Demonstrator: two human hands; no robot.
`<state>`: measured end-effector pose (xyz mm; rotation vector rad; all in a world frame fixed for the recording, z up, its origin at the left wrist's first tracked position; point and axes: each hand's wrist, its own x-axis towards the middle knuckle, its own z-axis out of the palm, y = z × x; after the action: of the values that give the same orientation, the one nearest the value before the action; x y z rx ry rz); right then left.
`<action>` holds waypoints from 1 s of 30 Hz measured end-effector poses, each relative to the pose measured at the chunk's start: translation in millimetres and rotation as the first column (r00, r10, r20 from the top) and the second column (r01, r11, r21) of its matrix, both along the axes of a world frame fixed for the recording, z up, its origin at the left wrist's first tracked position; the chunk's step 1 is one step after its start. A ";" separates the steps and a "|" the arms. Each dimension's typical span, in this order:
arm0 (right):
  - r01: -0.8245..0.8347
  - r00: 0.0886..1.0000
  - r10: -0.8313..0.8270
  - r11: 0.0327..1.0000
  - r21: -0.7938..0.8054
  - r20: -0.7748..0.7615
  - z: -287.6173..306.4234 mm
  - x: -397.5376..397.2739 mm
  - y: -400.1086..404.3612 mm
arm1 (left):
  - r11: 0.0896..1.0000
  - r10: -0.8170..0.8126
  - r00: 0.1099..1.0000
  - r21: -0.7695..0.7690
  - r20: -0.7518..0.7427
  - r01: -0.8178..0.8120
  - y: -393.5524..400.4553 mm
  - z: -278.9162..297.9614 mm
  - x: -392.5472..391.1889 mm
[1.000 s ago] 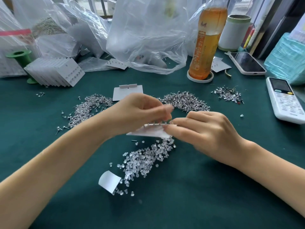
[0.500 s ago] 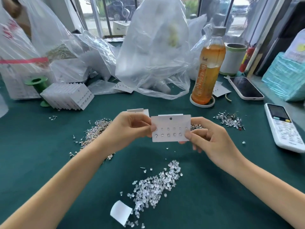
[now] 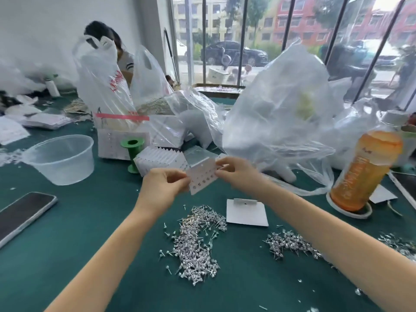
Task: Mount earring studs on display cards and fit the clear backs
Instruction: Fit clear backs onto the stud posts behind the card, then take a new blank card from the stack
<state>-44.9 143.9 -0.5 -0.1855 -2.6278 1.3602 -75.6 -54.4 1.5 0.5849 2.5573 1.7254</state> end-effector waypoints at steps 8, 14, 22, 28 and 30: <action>-0.020 0.992 0.024 0.999 -0.030 0.125 -31.7 -85.2 -32.1 | 0.974 0.177 0.980 -0.124 -0.093 -0.187 5.5 -28.1 -44.2; 0.017 0.996 -0.017 1.000 -0.007 0.086 -37.3 -95.6 -38.8 | 0.946 0.220 0.956 -0.195 -0.197 -0.258 7.6 -37.2 -49.6; 0.023 0.999 -0.025 0.999 0.046 0.044 -40.1 -89.6 -48.1 | 0.892 0.281 0.902 -0.259 -0.328 -0.372 3.7 -44.3 -46.2; 0.020 0.999 -0.024 0.995 0.095 0.036 -35.2 -77.7 -50.1 | 0.891 0.281 0.906 -0.266 -0.316 -0.369 3.3 -46.2 -47.2; 0.007 1.000 -0.010 0.987 0.161 0.015 -27.2 -64.3 -48.0 | 0.887 0.282 0.910 -0.280 -0.304 -0.368 2.7 -45.3 -45.8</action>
<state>-109.2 96.0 -27.8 -0.1851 -2.7306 1.1409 -121.4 -51.7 -43.8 0.3956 3.1970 1.2984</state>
